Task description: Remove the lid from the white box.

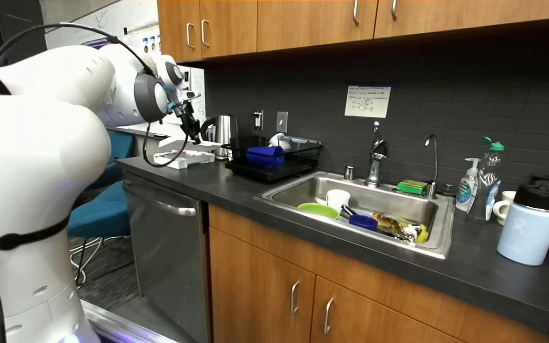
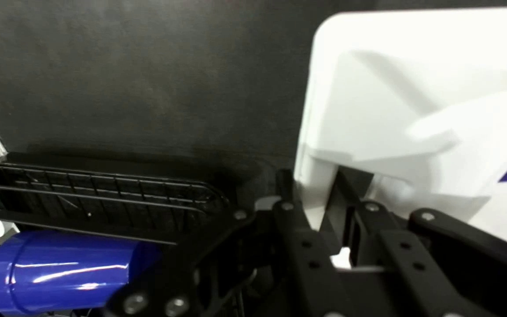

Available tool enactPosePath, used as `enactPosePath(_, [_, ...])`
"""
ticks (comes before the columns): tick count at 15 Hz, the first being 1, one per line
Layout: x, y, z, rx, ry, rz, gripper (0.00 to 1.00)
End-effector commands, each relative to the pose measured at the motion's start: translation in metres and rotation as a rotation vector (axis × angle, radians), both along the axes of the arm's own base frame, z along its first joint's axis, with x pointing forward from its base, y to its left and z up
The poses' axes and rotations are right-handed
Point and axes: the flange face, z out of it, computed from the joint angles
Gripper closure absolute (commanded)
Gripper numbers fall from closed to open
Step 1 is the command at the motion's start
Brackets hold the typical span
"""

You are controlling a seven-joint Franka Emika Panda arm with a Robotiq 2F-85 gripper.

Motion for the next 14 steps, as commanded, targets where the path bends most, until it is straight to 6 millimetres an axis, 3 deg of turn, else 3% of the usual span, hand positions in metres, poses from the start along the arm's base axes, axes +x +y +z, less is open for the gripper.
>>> enactPosePath(1, [0.005,-0.015,-0.015,-0.022,0.02,-0.027,0.94])
enactPosePath(11, [0.026,-0.043,-0.12,-0.057,0.066,-0.029,0.94])
enactPosePath(14, [0.033,-0.045,-0.123,-0.032,0.024,-0.02,0.94])
